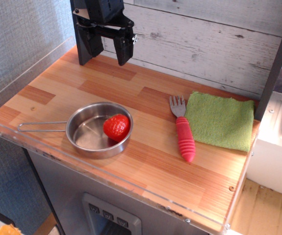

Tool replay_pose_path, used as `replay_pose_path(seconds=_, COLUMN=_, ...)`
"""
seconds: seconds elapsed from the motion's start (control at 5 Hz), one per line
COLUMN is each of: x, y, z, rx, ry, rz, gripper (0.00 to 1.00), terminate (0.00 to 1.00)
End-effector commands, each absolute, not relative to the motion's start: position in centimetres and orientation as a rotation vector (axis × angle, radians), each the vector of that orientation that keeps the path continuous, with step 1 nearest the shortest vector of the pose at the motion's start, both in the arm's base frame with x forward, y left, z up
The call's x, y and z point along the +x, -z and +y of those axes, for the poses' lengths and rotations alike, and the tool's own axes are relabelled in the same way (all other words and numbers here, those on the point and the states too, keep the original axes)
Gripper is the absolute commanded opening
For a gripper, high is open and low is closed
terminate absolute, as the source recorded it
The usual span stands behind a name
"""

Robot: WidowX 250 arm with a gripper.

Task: Move the strawberry to the back left corner of the table

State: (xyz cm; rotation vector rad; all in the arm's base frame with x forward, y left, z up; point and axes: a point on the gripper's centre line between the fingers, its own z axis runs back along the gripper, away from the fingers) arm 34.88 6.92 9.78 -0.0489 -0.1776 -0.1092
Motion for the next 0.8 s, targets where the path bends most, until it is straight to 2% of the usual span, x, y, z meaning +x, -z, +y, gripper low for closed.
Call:
replay_pose_path(seconds=0.0, x=34.9, y=-9.8, z=6.9, rx=-0.049, ry=0.109, rz=-0.178, gripper=1.00, terminate=0.00)
replay_pose_path(seconds=0.2, x=33.3, y=-9.7, z=5.9, rx=-0.035, ry=0.128, rz=-0.184, gripper=1.00, terminate=0.00)
replay_pose_path(seconds=0.4, x=30.6, y=-9.6, z=4.6, rx=-0.050, ry=0.212, rz=-0.205, gripper=1.00, terminate=0.00)
replay_pose_path(seconds=0.6, x=28.4, y=-9.6, z=3.1, rx=-0.026, ry=0.248, rz=-0.200, gripper=1.00, terminate=0.00)
